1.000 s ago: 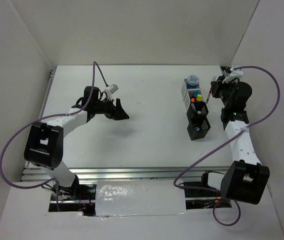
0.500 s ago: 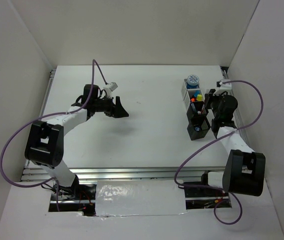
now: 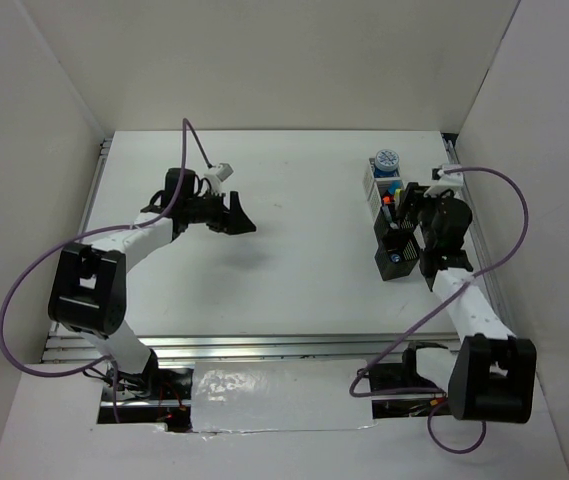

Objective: Sort the stationery into containers
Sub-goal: Place the pen in the storage box, then reset both arms

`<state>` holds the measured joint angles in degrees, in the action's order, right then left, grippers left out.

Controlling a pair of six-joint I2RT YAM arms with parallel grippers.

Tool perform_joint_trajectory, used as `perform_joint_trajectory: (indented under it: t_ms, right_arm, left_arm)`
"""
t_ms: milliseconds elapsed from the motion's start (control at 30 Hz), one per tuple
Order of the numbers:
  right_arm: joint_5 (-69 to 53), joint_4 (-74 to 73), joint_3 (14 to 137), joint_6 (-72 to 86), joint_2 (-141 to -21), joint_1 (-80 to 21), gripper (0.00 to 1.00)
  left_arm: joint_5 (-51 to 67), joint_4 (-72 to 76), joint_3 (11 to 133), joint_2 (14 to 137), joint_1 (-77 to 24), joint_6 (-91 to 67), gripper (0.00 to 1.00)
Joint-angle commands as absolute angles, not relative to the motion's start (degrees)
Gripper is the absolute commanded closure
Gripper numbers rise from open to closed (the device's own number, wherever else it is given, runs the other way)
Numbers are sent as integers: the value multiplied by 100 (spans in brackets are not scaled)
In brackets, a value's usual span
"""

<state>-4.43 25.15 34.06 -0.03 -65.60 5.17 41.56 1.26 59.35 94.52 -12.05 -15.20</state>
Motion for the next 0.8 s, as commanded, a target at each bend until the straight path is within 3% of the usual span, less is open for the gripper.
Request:
perform_joint_trajectory:
  t_ms: [0, 133, 167, 233, 267, 300, 467, 633, 767]
  right_arm:
    - [-316, 2023, 3515, 184, -5767, 475, 32]
    - [-1016, 489, 4050, 62, -5151, 562, 29]
    - [-1272, 179, 4374, -156, -5020, 667, 27]
    - [-1721, -933, 4753, -534, -4992, 729, 20]
    - [-2045, -1288, 5068, -719, -5062, 747, 16]
    - [-2248, -1962, 5219, -930, -5097, 791, 0]
    - [-2584, -2531, 4844, -1169, -4589, 1378, 0]
    - [-2470, -2286, 3861, -1178, -3527, 1670, 0]
    - [-2400, -2399, 3700, -985, -3349, 1723, 0]
  left_arm:
    - [4052, 255, 5906, 9053, -1160, -1486, 19]
    - [3491, -348, 6099, 8833, -1160, -1424, 9]
    - [3367, -508, 6248, 8824, -1160, -1424, 2]
    - [2989, -946, 6363, 8746, -1125, -1363, 1]
    - [2901, -1062, 6415, 8719, -1099, -1301, 1]
    - [2770, -1168, 6433, 8667, -1046, -1179, 1]
    - [1856, -1854, 6241, 8202, -1002, -861, 1]
    - [1031, -1662, 5565, 7507, -967, -870, 0]
    - [519, -1617, 5396, 7129, -1046, -984, 1]
